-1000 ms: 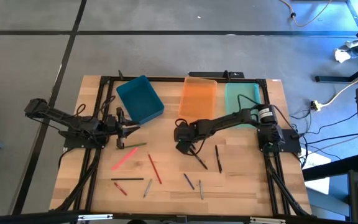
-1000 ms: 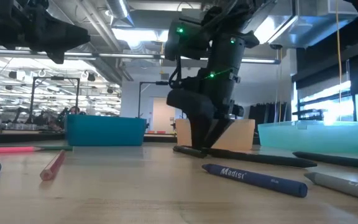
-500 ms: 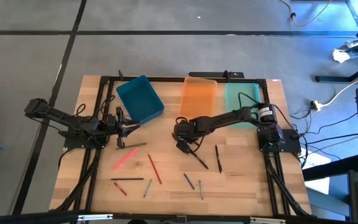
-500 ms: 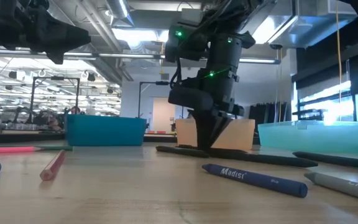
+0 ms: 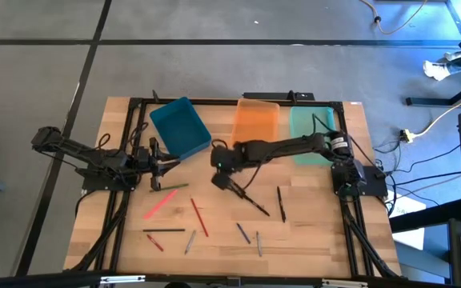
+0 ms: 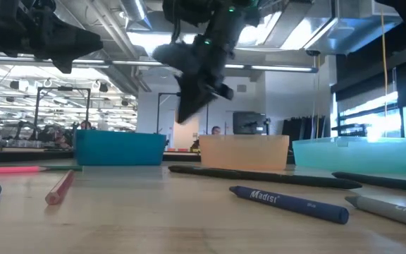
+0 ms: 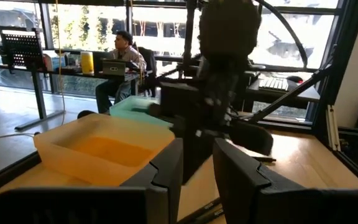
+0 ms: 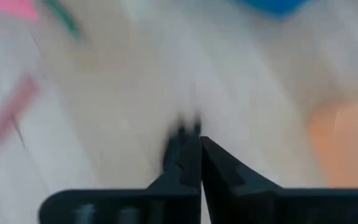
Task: Sort crayons/erasers/pens/pencils in bins
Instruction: Put the right black pen into the blue bin
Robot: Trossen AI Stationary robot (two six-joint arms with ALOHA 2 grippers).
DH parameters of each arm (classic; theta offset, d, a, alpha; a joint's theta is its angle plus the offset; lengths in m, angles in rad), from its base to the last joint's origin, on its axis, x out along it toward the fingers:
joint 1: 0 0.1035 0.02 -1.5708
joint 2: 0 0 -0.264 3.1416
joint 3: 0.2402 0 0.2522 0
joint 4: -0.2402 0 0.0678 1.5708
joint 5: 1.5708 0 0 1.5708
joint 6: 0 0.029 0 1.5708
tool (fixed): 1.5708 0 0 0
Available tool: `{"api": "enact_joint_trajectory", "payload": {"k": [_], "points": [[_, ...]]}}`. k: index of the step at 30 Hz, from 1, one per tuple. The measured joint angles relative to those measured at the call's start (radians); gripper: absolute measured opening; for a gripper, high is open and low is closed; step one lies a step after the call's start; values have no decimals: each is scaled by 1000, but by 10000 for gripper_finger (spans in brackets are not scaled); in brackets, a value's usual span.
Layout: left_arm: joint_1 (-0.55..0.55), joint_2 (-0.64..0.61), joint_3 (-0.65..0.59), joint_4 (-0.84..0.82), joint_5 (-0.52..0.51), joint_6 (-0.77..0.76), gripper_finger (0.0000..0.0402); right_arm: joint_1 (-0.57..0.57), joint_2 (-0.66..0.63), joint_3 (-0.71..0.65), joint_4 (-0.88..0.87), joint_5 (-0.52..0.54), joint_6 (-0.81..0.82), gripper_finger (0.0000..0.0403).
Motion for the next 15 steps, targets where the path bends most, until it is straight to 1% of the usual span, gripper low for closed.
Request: {"api": "enact_joint_trajectory", "payload": {"k": [3,6,9,11,13,15], "points": [[-1,0,0,0,0,7,81,-21,0,4,51,6,-5,13],[-13,0,0,-1,0,12,81,-24,0,4,12,4,-4,31],[-25,0,0,-1,0,23,81,-6,0,3,-57,3,-4,52],[-29,0,0,0,-2,26,81,10,2,-12,-63,0,-5,71],[-30,0,0,-1,-15,26,81,24,6,-33,-71,-32,-7,92],[-30,0,0,-2,-23,33,81,30,6,-58,-46,-105,-36,112]]}}
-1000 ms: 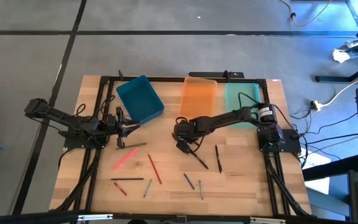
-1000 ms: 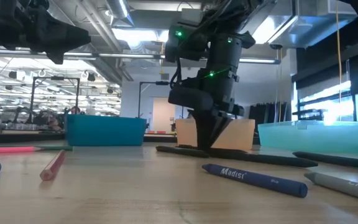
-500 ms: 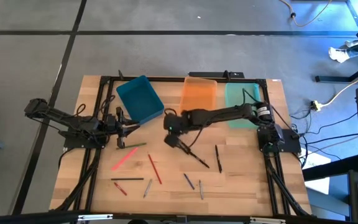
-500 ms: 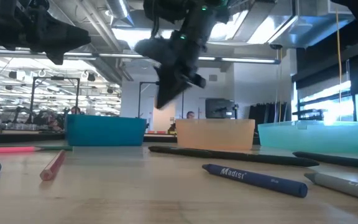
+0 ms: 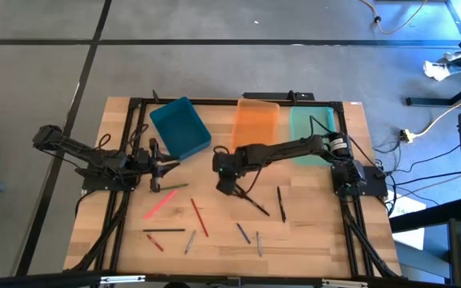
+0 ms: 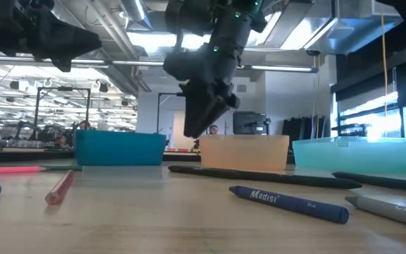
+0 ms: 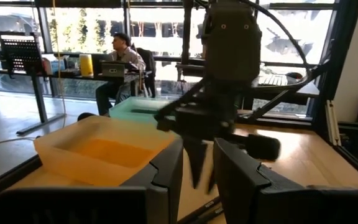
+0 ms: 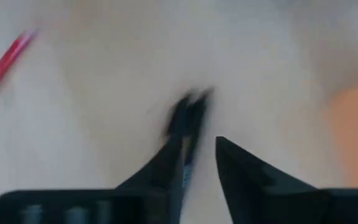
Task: Sort crayons/erasers/pens/pencils in bins
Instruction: Put the right black pen into the blue bin
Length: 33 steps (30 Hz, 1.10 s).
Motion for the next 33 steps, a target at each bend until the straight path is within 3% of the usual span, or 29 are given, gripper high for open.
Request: {"api": "enact_joint_trajectory", "payload": {"k": [8,16,29,33], "points": [[0,0,0,1,-2,13,81,-2,-1,-85,87,-206,-99,149],[0,0,0,6,-4,12,81,0,13,-87,86,-42,-40,109],[0,1,-1,8,-7,12,81,9,89,-81,60,20,61,116],[0,1,-1,8,-8,16,81,7,91,-81,53,7,57,99]]}}
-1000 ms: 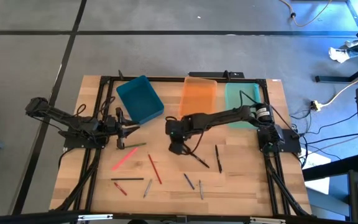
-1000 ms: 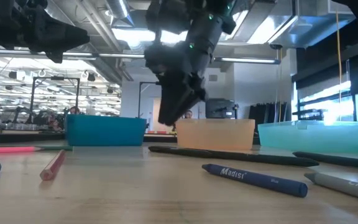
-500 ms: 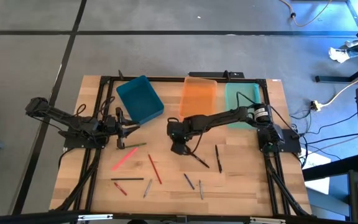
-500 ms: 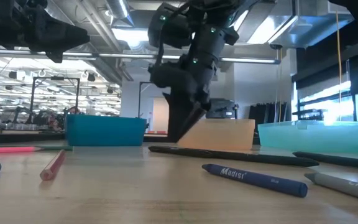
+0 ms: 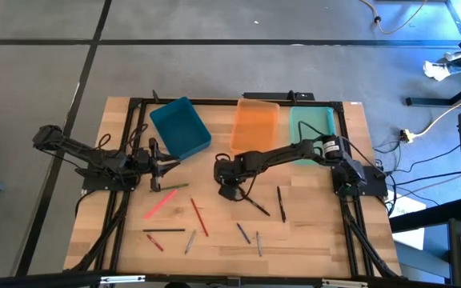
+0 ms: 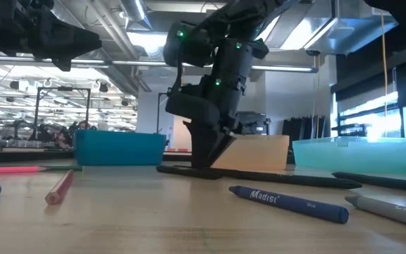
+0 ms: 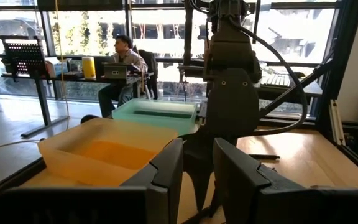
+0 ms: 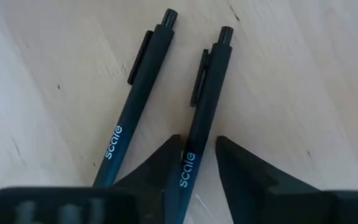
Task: Sort crayons/erasers/pens/pencils in bins
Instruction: Put the right black pen into the blue bin
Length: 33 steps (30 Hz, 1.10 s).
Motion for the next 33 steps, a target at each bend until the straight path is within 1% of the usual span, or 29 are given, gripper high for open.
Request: {"api": "enact_joint_trajectory", "payload": {"k": [3,7,11,13,19,22,27,29,33], "points": [[0,0,0,0,-2,3,81,-7,1,0,-19,-29,0,70],[0,0,0,0,-17,3,81,-14,2,1,-61,-37,-11,29],[0,0,0,-6,-19,4,81,-19,-4,3,-84,-41,-45,28],[0,0,0,-7,-19,4,81,-22,-2,30,-120,-42,-53,28],[0,0,0,-7,-19,4,81,-23,11,145,-238,-36,-108,28],[0,0,0,-4,-19,4,81,-29,3,207,-242,-17,-133,24],[0,0,0,-4,-19,4,81,-54,6,283,-248,-11,-162,3],[0,0,0,-4,-18,4,81,-65,4,309,-244,-5,-162,8],[-2,0,0,-6,-18,4,81,-88,3,326,-265,-4,-144,33]]}}
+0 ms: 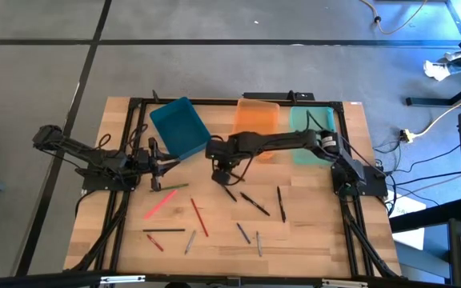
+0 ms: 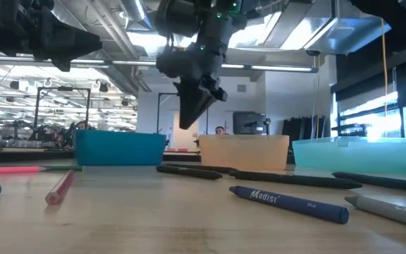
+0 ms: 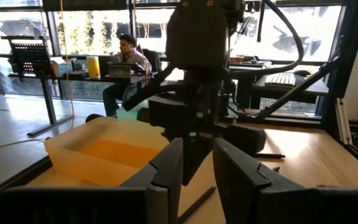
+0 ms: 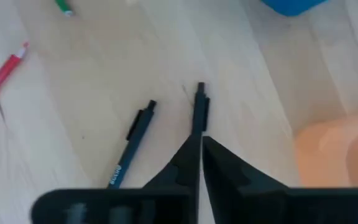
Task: Sort crayons/erasers/pens/pencils in bins
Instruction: Put the right black pen into the blue bin
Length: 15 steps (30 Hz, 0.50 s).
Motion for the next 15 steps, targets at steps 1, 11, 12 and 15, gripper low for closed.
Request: {"api": "enact_joint_trajectory", "payload": {"k": [1,11,12,15], "points": [[-2,0,0,0,0,0,81,-5,0,1,-18,0,13,39],[-7,3,0,-13,-27,0,81,40,63,-18,-74,-11,-20,110],[-7,3,0,-13,-28,0,81,45,69,-18,-77,-8,-17,118],[-7,3,0,-15,-28,-2,81,43,98,-17,-91,1,-13,139]]}}
